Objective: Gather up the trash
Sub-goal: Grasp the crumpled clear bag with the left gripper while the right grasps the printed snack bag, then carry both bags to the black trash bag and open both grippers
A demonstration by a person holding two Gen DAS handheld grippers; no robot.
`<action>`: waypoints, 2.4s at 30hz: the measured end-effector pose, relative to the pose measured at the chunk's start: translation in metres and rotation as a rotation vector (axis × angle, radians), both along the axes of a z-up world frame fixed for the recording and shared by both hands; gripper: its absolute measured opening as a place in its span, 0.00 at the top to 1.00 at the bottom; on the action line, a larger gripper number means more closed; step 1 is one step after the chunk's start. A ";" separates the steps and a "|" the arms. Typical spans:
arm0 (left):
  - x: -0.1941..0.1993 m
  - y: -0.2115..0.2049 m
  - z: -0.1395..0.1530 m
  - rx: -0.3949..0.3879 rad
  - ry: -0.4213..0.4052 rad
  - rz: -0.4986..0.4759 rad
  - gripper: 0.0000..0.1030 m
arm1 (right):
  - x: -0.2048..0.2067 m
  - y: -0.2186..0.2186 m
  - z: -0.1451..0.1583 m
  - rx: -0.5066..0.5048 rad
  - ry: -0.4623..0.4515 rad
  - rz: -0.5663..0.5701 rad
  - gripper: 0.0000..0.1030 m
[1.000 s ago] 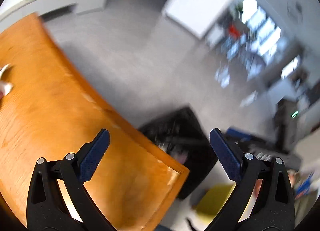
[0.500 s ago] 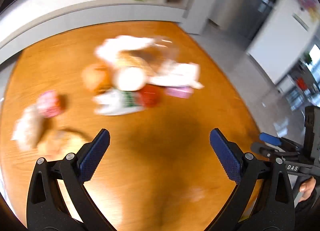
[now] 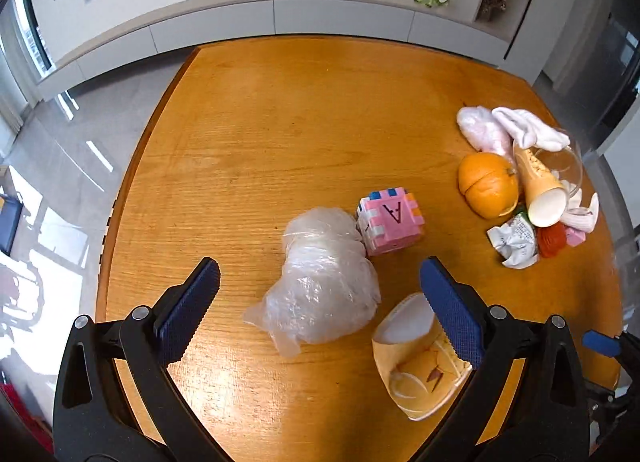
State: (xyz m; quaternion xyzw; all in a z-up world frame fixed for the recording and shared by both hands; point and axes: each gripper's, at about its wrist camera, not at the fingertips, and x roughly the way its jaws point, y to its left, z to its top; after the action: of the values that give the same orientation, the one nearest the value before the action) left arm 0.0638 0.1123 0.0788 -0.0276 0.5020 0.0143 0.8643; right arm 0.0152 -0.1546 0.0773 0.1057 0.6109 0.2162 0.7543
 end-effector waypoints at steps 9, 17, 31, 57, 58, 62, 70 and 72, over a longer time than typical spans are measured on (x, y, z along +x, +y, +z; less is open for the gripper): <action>0.030 -0.002 -0.051 0.021 0.132 -0.044 0.13 | 0.005 0.041 -0.002 -0.002 0.014 0.094 0.21; 0.018 0.017 -0.053 -0.068 0.107 0.004 0.52 | 0.030 0.102 -0.017 0.012 0.102 0.244 0.15; -0.020 0.034 -0.036 -0.083 0.054 0.006 0.52 | 0.034 0.092 -0.052 0.269 0.222 0.052 0.91; -0.091 -0.239 0.046 -0.083 -0.097 -0.465 0.51 | -0.073 -0.186 0.037 0.108 -0.083 -0.294 0.97; -0.094 -0.259 0.044 -0.088 -0.094 -0.498 0.51 | -0.083 -0.208 0.037 0.096 -0.087 -0.334 0.97; -0.109 -0.327 0.039 -0.095 -0.081 -0.616 0.51 | -0.108 -0.262 0.039 0.061 -0.096 -0.446 0.97; -0.146 -0.453 0.024 -0.102 -0.044 -0.849 0.51 | -0.182 -0.371 0.033 -0.014 -0.077 -0.694 0.97; -0.153 -0.479 0.019 -0.099 -0.033 -0.898 0.51 | -0.204 -0.396 0.032 -0.030 -0.065 -0.745 0.97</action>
State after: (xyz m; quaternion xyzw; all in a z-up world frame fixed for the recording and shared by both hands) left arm -0.0895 -0.3668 0.0979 0.1514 0.4504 -0.3867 0.7903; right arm -0.1885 -0.5507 0.1096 0.3027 0.5095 -0.0786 0.8016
